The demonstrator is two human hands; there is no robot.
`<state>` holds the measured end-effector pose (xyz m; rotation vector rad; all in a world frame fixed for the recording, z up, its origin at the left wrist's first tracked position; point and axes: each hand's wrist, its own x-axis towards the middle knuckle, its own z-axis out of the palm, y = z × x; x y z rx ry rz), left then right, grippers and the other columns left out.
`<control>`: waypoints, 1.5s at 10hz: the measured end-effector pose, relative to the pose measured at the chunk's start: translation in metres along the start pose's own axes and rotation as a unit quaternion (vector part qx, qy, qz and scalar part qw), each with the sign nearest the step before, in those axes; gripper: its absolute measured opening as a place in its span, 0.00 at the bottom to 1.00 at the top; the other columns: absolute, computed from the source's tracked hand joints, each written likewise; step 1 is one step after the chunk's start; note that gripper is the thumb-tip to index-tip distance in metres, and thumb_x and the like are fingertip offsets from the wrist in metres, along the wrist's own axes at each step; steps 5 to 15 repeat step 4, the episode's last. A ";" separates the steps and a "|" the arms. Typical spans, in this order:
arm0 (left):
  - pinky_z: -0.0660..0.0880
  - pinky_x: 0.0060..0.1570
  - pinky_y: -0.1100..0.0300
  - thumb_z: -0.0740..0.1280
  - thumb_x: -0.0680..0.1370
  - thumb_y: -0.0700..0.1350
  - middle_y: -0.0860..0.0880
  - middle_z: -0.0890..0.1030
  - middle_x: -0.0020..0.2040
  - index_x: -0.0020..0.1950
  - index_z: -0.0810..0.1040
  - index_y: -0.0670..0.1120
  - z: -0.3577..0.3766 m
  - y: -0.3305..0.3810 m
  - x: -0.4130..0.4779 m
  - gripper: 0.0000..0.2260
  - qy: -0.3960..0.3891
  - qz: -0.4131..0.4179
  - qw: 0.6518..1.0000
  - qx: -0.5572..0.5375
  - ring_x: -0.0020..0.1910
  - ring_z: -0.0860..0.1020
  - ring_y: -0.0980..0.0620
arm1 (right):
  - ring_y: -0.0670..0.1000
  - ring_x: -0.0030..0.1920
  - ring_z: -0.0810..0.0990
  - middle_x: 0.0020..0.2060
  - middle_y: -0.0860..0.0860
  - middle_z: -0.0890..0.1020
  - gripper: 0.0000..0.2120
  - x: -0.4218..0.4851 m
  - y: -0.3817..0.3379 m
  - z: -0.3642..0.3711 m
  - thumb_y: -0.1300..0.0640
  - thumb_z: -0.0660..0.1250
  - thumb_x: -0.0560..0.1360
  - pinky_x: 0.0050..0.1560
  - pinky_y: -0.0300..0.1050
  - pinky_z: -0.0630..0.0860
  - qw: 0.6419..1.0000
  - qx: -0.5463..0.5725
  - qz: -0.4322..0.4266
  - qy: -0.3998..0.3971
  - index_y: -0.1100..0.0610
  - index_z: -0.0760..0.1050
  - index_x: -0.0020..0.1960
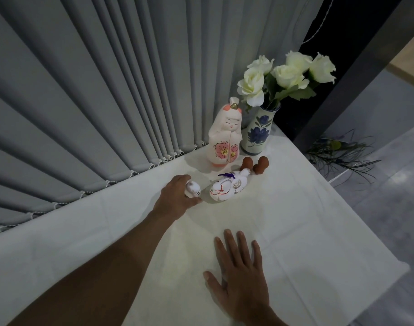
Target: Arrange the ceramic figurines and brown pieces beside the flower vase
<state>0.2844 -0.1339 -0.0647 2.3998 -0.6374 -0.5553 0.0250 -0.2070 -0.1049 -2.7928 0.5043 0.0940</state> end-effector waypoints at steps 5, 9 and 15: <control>0.56 0.72 0.61 0.77 0.71 0.52 0.47 0.57 0.80 0.80 0.50 0.44 -0.005 -0.007 -0.047 0.47 -0.023 -0.024 0.999 0.014 0.77 0.58 0.48 | 0.57 0.81 0.46 0.82 0.49 0.51 0.35 -0.001 0.000 -0.001 0.30 0.49 0.78 0.77 0.65 0.48 0.999 -0.008 0.000 -0.038 0.45 0.52 0.81; 0.56 0.72 0.61 0.77 0.71 0.52 0.47 0.57 0.80 0.80 0.50 0.44 -0.005 -0.007 -0.047 0.47 -0.023 -0.024 0.999 0.014 0.77 0.58 0.48 | 0.57 0.81 0.46 0.82 0.49 0.51 0.35 -0.001 0.000 -0.001 0.30 0.49 0.78 0.77 0.65 0.48 0.999 -0.008 0.000 -0.038 0.45 0.52 0.81; 0.56 0.72 0.61 0.77 0.71 0.52 0.47 0.57 0.80 0.80 0.50 0.44 -0.005 -0.007 -0.047 0.47 -0.023 -0.024 0.999 0.014 0.77 0.58 0.48 | 0.57 0.81 0.46 0.82 0.49 0.51 0.35 -0.001 0.000 -0.001 0.30 0.49 0.78 0.77 0.65 0.48 0.999 -0.008 0.000 -0.038 0.45 0.52 0.81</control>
